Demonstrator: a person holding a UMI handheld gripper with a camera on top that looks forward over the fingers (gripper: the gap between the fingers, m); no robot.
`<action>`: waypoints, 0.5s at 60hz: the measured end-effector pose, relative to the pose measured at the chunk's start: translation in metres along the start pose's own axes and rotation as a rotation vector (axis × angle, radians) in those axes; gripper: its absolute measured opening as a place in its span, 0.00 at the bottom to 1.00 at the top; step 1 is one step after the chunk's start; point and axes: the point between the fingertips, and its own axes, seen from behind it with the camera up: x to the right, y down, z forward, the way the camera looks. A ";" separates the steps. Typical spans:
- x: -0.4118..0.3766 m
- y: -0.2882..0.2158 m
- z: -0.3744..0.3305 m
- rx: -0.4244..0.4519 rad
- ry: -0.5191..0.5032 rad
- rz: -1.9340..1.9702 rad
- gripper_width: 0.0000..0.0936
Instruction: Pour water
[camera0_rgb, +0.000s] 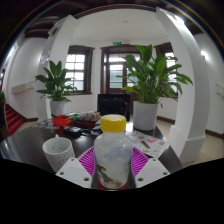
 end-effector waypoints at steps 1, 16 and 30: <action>0.000 0.000 0.000 0.004 0.006 -0.011 0.46; 0.003 -0.001 -0.003 -0.023 0.032 0.003 0.59; 0.008 0.000 -0.046 -0.058 0.133 0.027 0.86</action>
